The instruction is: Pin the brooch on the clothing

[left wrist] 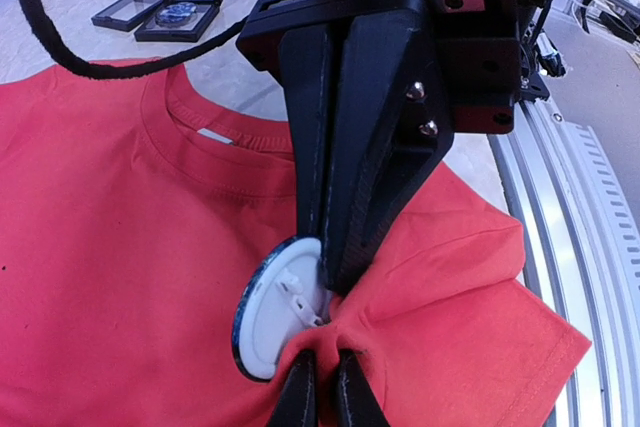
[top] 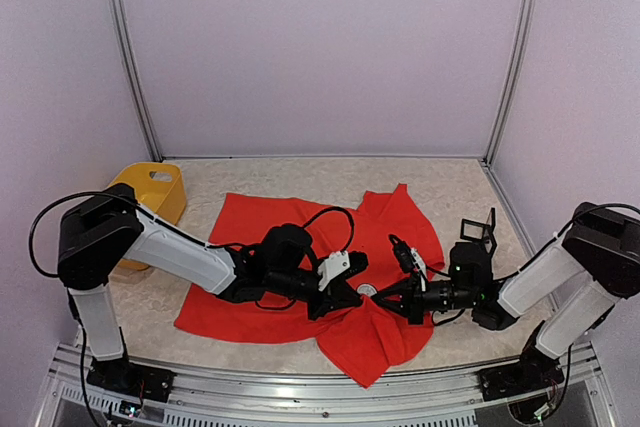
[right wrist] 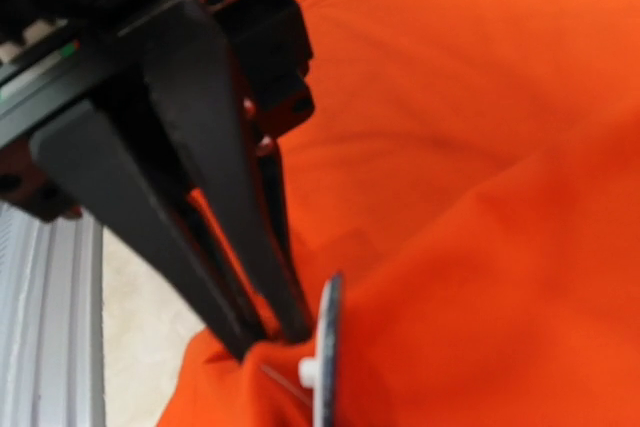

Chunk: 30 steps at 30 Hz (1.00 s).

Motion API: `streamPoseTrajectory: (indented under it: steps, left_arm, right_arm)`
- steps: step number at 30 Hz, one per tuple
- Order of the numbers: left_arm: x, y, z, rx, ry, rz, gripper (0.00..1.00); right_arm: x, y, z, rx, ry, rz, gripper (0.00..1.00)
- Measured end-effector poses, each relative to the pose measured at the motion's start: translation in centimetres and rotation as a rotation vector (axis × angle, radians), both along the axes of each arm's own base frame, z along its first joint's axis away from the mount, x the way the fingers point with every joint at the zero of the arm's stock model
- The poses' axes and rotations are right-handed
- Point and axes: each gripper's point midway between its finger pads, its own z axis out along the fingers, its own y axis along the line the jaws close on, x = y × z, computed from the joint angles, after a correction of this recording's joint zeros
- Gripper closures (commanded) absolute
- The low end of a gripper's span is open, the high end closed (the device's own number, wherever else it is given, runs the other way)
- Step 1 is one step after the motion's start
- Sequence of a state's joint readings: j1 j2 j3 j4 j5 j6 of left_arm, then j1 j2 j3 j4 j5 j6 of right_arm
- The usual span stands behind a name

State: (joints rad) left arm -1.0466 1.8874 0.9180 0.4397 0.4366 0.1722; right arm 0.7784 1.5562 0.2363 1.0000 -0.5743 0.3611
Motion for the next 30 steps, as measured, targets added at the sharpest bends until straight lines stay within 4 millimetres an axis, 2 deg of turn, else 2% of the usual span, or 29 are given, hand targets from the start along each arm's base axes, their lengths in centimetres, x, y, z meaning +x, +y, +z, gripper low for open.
streamPoseTrajectory:
  steps: [4,30]
  left_arm:
    - [0.4,-0.7,0.0,-0.004,0.004,0.004,1.0]
    - [0.8,-1.2,-1.2,0.027,0.017,0.015,1.0]
  right_arm:
    - [0.1,-0.1,0.0,0.003,0.01,-0.004,1.0]
    - [0.2,-0.4,-0.5,-0.016,0.034,-0.011,1.0]
